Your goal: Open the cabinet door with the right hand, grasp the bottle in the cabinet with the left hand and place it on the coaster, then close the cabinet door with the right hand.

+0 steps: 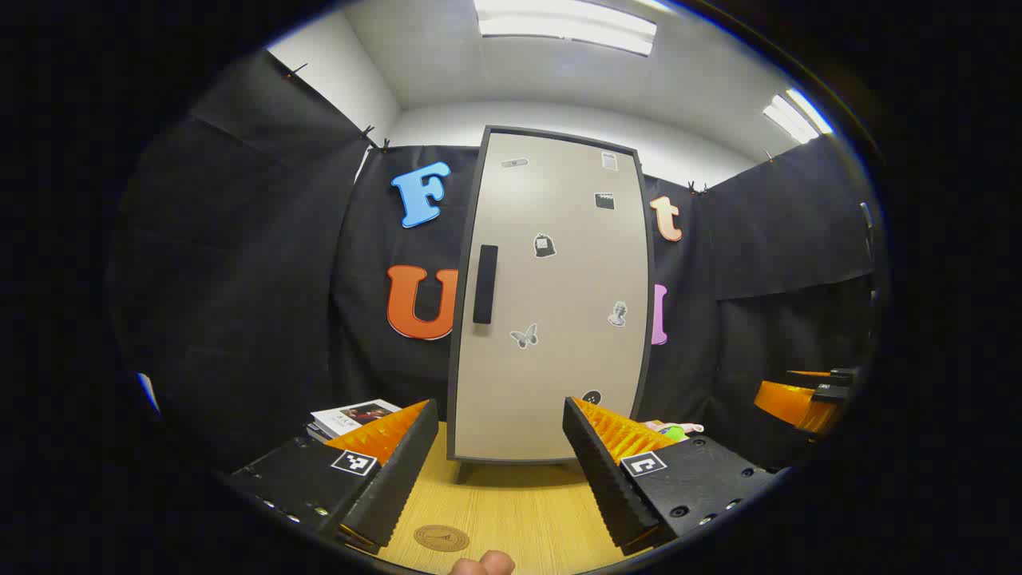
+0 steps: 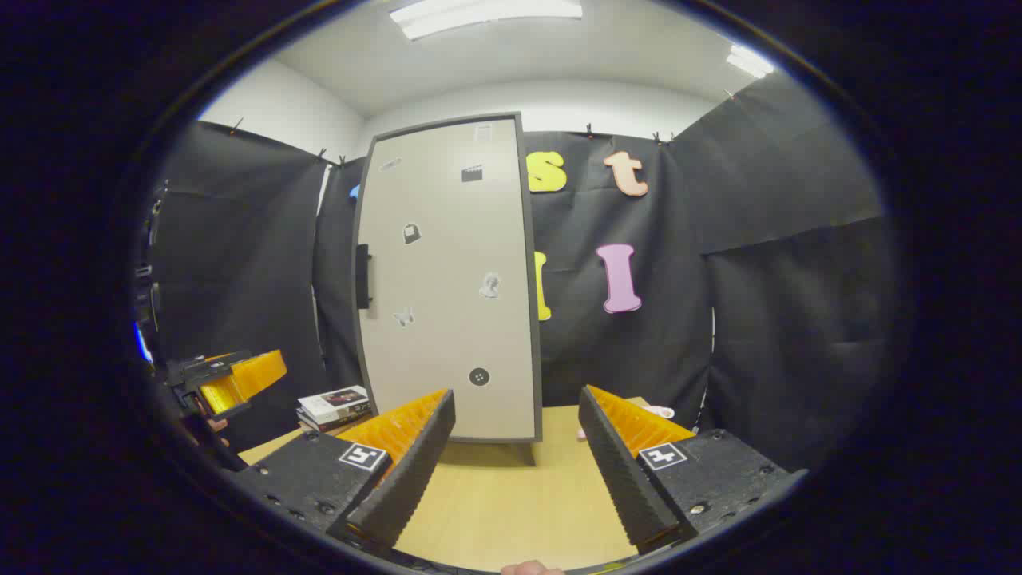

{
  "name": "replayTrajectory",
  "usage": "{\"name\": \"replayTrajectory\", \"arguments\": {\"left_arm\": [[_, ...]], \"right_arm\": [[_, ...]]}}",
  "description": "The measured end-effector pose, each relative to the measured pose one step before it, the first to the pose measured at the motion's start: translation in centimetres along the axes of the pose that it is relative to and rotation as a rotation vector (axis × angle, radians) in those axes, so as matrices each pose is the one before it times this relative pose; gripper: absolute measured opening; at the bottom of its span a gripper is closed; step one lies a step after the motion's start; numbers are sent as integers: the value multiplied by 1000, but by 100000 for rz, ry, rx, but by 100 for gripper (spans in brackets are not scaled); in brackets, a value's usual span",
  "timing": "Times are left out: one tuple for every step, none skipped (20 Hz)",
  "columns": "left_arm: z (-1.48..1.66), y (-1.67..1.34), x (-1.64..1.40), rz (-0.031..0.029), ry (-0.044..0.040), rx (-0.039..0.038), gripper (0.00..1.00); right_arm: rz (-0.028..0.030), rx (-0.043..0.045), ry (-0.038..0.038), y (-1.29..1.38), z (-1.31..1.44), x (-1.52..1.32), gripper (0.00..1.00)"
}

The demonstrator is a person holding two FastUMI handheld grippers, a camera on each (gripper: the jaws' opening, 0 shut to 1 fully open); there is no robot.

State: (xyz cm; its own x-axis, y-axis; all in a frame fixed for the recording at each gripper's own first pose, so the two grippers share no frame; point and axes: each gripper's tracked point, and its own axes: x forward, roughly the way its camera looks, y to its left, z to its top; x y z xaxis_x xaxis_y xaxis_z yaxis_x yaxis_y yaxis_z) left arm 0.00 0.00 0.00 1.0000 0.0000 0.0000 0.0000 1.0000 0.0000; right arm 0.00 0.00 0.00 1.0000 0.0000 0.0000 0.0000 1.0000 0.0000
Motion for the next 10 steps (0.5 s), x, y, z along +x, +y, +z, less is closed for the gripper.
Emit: {"name": "replayTrajectory", "arguments": {"left_arm": [[-62, 66, -13, 68, 10, 14, 95], [-40, 18, 61, 29, 134, 425, 95], [-20, 62, 78, 90, 122, 518, 95], [35, -38, 12, -5, -110, 480, 95], [60, 39, 70, -127, -71, 208, 95], [15, -87, 17, -286, -238, 41, 95], [117, -68, 32, -286, -166, 101, 95], [24, -10, 9, -133, -134, 209, 95], [-60, -15, -2, -69, 0, 355, 95], [-56, 28, -18, -108, 56, 360, 95]], "right_arm": [[338, 109, 97, 58, -20, -12, 99], [371, 127, 52, 81, -75, 80, 99], [238, 120, 143, 83, 27, 77, 100], [177, 5, 9, 16, -117, 38, 100], [-139, -139, 18, -28, 69, 24, 100], [-363, -101, -105, -95, -47, 52, 100], [-131, 22, -238, 19, 89, 84, 100], [38, 111, -7, 75, -86, 17, 100], [24, 126, 101, 42, -38, -41, 100], [-66, 221, 41, 29, -51, 30, 100]]}}
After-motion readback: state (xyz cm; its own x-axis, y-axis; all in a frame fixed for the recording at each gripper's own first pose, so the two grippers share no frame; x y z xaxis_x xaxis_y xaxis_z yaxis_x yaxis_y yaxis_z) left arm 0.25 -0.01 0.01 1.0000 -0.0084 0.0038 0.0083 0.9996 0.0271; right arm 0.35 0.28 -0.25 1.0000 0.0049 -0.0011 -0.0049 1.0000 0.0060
